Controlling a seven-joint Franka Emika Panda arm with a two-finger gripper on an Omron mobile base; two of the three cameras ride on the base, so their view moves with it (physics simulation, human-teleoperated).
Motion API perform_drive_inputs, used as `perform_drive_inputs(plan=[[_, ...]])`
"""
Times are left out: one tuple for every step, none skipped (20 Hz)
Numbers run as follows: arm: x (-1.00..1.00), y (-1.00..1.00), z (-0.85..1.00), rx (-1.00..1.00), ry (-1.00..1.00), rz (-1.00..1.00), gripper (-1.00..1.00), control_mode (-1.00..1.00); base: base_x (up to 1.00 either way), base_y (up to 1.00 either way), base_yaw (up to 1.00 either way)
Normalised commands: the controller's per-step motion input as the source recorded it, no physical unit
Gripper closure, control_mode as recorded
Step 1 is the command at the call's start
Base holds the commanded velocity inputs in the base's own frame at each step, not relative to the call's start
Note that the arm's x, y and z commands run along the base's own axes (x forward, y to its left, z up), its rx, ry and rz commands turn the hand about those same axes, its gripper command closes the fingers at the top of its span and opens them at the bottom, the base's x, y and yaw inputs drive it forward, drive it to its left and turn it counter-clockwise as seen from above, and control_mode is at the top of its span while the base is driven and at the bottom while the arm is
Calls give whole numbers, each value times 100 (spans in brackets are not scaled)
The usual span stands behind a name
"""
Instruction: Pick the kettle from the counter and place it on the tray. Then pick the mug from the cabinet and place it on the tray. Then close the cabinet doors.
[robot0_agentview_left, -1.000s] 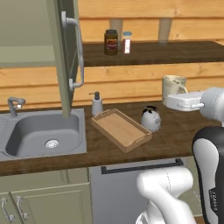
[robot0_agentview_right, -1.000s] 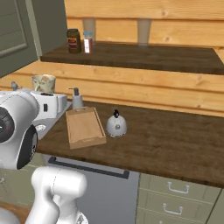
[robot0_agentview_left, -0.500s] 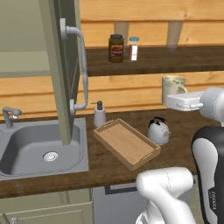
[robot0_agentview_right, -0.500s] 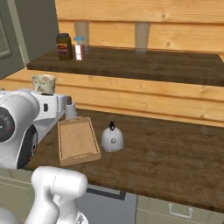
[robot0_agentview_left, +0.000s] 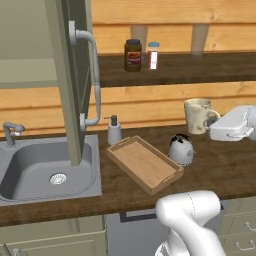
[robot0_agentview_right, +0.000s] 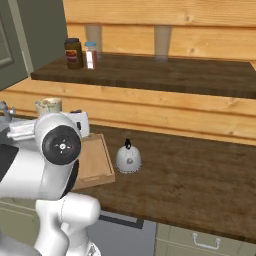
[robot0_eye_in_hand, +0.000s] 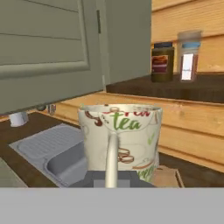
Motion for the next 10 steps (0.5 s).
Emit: perform_drive_inputs(plan=[[0, -2, -85, 0, -18, 41, 100, -100, 0, 0, 0], [0, 0, -86, 0, -17, 41, 100, -100, 0, 0, 0], [0, 0, -84, 0, -21, 40, 100, -100, 0, 0, 0], [0, 0, -85, 0, -20, 37, 100, -100, 0, 0, 0], [0, 0, -83, 0, -21, 36, 100, -100, 0, 0, 0], [0, 0, -88, 0, -25, 35, 100, -100, 0, 0, 0], [0, 0, -88, 0, -22, 33, 100, -100, 0, 0, 0], [2, 0, -78, 0, -20, 30, 100, -100, 0, 0, 0], [18, 0, -74, 0, -14, 27, 100, -100, 0, 0, 0], [28, 0, -72, 0, -13, 23, 100, -100, 0, 0, 0]])
